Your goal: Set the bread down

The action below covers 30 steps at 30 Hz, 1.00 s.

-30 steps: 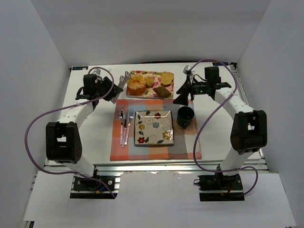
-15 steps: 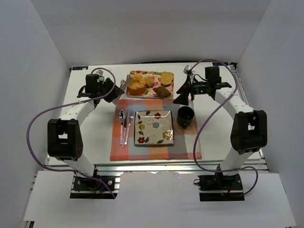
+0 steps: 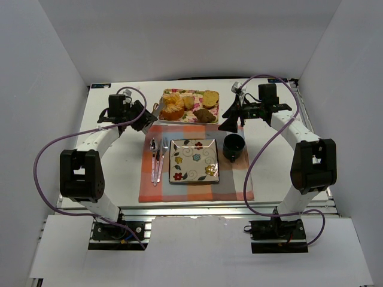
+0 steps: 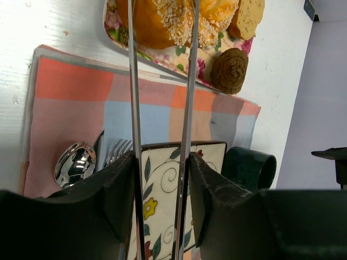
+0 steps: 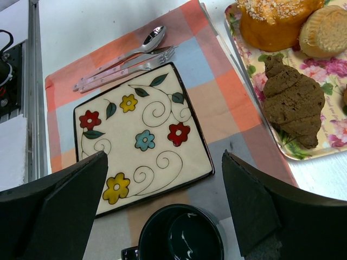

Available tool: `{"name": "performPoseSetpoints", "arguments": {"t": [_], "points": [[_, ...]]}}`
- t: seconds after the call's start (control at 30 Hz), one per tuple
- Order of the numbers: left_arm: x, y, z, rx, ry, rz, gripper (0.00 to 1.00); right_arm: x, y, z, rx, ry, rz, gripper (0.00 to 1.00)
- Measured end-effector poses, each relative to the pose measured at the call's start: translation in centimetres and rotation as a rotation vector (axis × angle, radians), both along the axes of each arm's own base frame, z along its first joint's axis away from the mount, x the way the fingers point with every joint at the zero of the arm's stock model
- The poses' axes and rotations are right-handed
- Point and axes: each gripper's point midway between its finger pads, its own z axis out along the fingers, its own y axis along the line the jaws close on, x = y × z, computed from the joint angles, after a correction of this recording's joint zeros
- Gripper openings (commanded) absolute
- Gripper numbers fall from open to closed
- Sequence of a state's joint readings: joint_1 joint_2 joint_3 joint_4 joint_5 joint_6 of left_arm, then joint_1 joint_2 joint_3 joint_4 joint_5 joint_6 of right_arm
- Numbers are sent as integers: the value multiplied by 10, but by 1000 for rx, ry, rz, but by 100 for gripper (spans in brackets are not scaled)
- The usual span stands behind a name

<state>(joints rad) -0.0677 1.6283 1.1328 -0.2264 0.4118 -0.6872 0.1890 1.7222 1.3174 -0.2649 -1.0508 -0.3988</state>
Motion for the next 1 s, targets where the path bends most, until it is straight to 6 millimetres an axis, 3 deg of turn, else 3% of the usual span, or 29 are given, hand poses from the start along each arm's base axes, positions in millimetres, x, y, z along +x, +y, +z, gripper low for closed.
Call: {"name": "performPoseSetpoints", "arguments": {"t": [0.1, 0.37, 0.57, 0.83, 1.0], "points": [[-1, 0, -2, 4, 6, -4, 46, -1, 0, -1, 0, 3, 0, 89], [-1, 0, -1, 3, 1, -7, 21, -1, 0, -2, 0, 4, 0, 89], [5, -2, 11, -12, -46, -2, 12, -1, 0, -2, 0, 4, -1, 89], [9, -7, 60, -81, -171, 9, 9, 1, -2, -1, 1, 4, -6, 89], [-3, -15, 94, -134, -237, -30, 9, 1, -3, -1, 2, 5, -8, 89]]}}
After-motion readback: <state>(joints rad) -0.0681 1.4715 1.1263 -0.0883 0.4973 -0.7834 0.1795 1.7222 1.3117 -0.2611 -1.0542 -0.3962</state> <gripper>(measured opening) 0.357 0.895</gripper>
